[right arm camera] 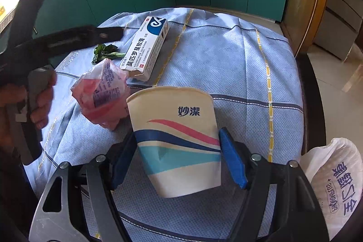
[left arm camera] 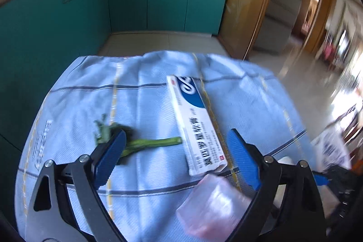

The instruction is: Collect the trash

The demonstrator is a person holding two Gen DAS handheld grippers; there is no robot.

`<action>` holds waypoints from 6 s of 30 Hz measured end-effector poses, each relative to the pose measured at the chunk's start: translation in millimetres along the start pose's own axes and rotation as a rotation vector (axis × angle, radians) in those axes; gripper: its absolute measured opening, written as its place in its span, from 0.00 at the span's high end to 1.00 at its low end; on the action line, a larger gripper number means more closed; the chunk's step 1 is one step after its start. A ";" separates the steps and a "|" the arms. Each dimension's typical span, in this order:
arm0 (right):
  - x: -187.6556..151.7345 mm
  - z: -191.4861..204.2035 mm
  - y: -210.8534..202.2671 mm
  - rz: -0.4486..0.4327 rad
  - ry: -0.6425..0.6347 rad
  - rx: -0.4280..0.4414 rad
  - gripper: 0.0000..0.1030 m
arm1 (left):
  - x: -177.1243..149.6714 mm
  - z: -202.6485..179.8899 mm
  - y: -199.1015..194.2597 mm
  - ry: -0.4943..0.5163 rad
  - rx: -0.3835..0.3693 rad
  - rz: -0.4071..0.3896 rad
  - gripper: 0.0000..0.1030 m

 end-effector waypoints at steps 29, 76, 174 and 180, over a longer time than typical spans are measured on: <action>2.1 3.0 9.1 -0.009 0.031 0.043 0.21 | -18.8 18.9 -93.8 -0.069 -0.128 -0.151 0.79; -8.8 0.3 9.8 0.007 0.029 0.026 0.24 | -37.8 -13.6 -2.7 0.143 -0.020 0.111 0.53; -12.2 -9.2 -22.9 -0.100 0.045 -0.047 0.28 | -27.0 -8.9 -104.3 0.062 -0.096 -0.152 0.61; -12.5 -10.6 -26.7 -0.107 0.047 -0.051 0.28 | -27.7 -10.0 -103.8 0.064 -0.095 -0.152 0.61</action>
Point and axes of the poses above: each gripper's, at about its wrist camera, not at the fingertips, and y roughly the way its jaws point, z to its left, x to its top, the point moved 9 cm from there along y, roughly the way its jaws point, and after that the axes turned 5 degrees about -y, right-handed, at the moved point
